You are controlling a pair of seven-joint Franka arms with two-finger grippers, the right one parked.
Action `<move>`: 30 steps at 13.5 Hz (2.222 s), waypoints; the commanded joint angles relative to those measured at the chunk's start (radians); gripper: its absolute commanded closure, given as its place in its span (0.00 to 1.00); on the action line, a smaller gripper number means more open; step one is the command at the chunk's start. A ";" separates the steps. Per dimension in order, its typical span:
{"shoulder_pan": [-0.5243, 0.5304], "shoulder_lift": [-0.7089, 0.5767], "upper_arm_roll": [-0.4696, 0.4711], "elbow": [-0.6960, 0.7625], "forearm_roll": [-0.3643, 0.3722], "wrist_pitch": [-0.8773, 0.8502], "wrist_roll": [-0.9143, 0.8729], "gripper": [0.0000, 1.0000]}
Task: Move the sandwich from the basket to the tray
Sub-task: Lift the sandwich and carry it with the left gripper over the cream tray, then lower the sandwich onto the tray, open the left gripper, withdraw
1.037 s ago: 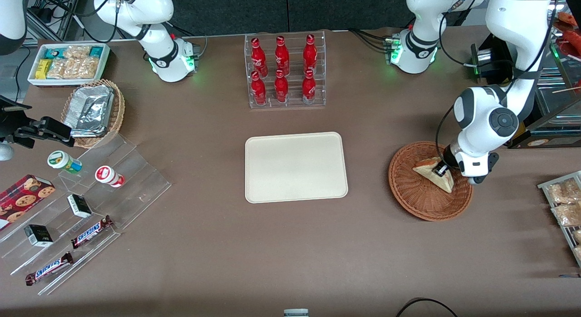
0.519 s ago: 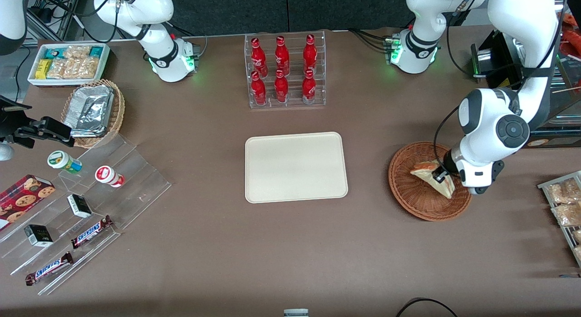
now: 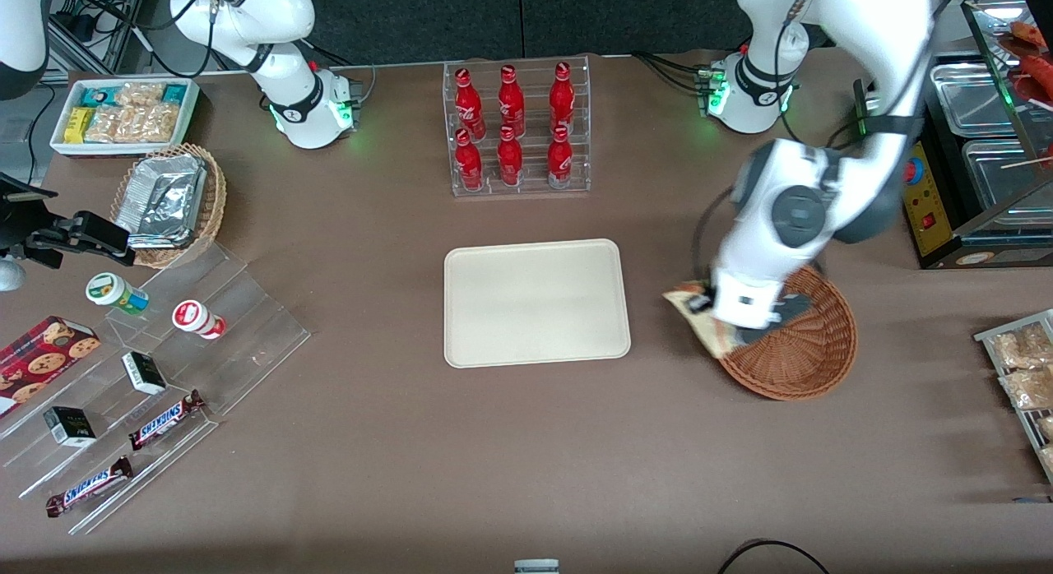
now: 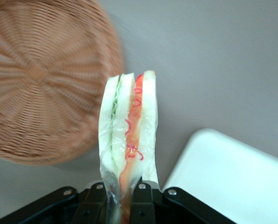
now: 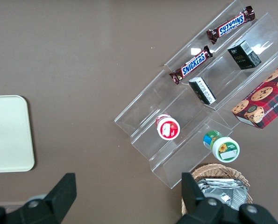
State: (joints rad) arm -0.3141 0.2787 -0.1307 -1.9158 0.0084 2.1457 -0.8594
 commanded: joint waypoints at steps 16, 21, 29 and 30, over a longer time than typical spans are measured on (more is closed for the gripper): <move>-0.402 0.419 0.020 0.374 0.124 -0.013 0.028 0.77; -0.404 0.428 0.020 0.376 0.137 -0.012 0.025 0.00; -0.385 0.375 0.025 0.412 0.166 -0.071 0.084 0.00; -0.378 0.358 0.025 0.412 0.180 -0.107 0.094 0.00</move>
State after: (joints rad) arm -0.6947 0.6800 -0.1121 -1.5044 0.1572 2.1048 -0.7948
